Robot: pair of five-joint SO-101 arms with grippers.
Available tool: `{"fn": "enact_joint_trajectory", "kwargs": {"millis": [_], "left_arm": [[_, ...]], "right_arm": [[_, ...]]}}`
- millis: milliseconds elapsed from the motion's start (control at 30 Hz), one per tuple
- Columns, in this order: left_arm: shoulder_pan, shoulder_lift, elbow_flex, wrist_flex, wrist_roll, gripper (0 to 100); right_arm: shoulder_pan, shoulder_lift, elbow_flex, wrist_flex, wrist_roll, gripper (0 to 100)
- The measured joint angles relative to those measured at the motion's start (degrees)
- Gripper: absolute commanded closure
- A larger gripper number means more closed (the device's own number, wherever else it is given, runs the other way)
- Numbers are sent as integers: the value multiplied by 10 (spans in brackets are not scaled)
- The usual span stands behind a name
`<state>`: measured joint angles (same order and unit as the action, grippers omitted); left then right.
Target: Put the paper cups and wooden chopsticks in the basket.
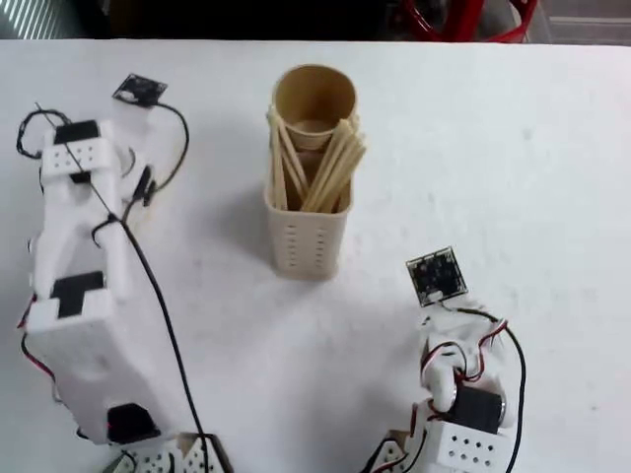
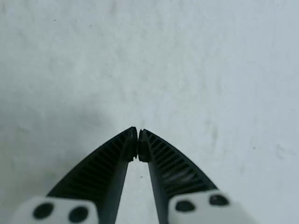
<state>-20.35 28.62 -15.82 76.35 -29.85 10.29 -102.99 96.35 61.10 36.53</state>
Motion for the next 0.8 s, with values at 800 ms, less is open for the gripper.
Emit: {"fn": "enact_joint_trajectory", "kwargs": {"millis": [800], "left_arm": [[-3, 219, -244, 69, -92, 835]], "right_arm": [[0, 0, 0, 0, 0, 981]]}}
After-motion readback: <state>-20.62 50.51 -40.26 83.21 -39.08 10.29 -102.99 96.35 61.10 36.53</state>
